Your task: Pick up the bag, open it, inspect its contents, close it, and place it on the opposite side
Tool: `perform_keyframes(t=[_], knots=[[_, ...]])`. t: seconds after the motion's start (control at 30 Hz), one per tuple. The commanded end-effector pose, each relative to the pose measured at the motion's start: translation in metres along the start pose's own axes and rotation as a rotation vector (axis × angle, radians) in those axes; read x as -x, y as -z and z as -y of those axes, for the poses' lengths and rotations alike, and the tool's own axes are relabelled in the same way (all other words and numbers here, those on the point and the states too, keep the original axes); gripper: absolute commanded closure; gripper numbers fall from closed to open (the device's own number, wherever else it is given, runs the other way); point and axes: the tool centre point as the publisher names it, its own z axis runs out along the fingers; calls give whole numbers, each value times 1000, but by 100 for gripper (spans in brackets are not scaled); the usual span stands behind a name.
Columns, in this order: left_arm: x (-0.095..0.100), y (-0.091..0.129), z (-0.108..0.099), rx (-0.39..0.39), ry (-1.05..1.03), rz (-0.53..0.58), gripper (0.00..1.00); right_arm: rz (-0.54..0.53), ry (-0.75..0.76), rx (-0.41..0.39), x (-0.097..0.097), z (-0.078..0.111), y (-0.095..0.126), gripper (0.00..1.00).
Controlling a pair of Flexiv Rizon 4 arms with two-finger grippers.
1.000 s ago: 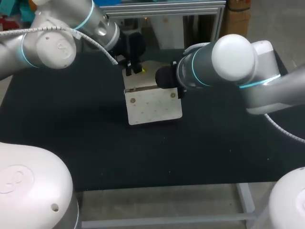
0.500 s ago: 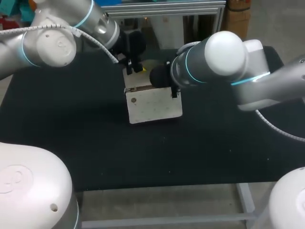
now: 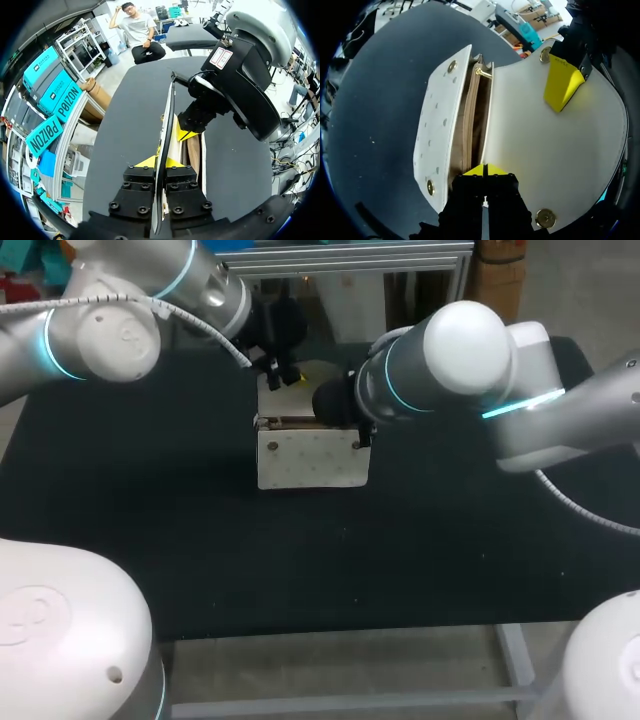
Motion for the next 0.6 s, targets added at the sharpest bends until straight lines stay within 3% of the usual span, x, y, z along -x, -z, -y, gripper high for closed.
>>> perform_keyframes(t=[0.03, 0.6], knots=[[1, 5, -1, -9, 11, 2, 100, -4, 2, -5, -6, 0, -1, 100], [2, 1, -3, -1, 62, 8, 100, 29, 11, -20, -4, -9, 8, 100]])
